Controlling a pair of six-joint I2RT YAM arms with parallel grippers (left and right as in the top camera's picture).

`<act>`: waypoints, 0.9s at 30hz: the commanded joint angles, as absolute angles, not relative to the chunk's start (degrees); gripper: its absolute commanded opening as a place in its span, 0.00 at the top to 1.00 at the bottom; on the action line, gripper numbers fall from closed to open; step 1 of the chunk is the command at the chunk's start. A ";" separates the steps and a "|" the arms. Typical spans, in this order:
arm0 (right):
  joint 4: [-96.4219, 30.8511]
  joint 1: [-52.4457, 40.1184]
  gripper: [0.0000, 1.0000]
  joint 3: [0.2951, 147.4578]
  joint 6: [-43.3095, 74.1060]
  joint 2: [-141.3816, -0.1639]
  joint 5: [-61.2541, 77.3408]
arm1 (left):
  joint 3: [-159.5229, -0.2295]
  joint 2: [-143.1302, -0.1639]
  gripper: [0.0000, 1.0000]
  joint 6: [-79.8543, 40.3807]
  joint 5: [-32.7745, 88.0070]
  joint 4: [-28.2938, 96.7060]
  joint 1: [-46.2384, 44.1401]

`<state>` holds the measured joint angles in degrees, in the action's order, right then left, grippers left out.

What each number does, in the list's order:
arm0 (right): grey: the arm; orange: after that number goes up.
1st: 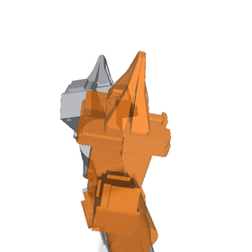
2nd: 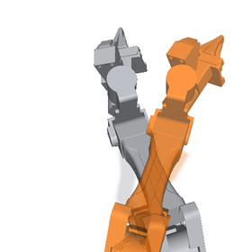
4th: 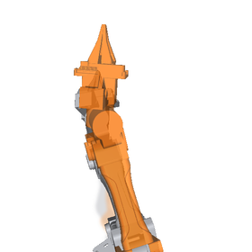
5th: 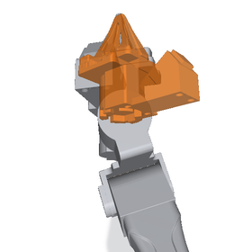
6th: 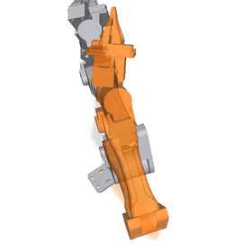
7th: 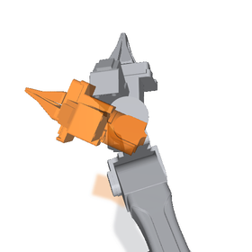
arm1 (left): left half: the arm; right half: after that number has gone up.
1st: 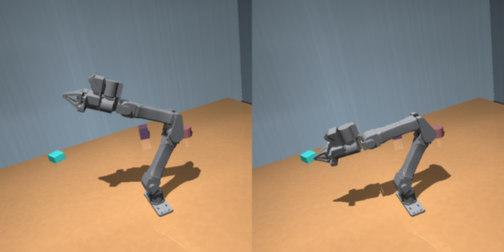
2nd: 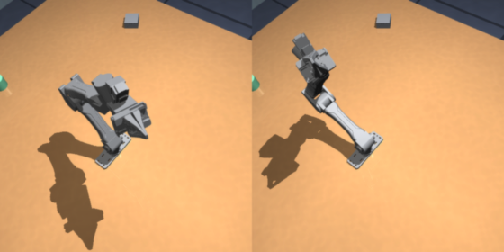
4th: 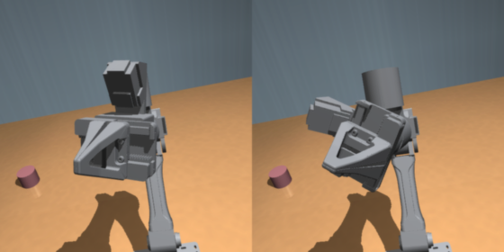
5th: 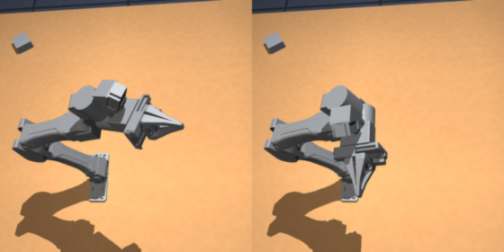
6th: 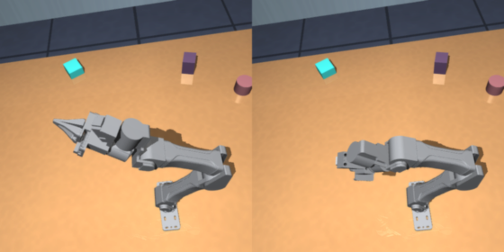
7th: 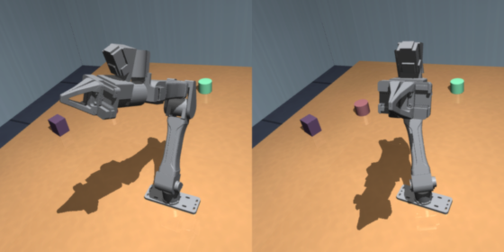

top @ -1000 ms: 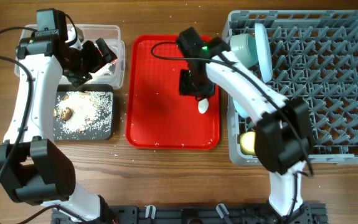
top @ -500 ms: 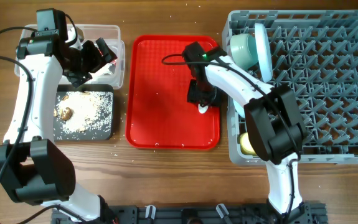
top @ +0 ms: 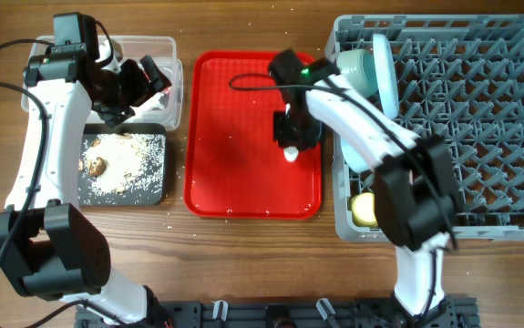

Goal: Sort waste into correct bins and load items into the dishwasher rack
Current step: 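Place the white spoon into the rack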

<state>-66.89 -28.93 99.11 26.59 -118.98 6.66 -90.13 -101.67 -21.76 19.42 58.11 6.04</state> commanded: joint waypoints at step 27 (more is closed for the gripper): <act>-81.84 -2.07 0.00 101.91 9.91 -81.23 5.30 | -90.87 -100.73 0.00 -21.47 19.46 58.11 5.96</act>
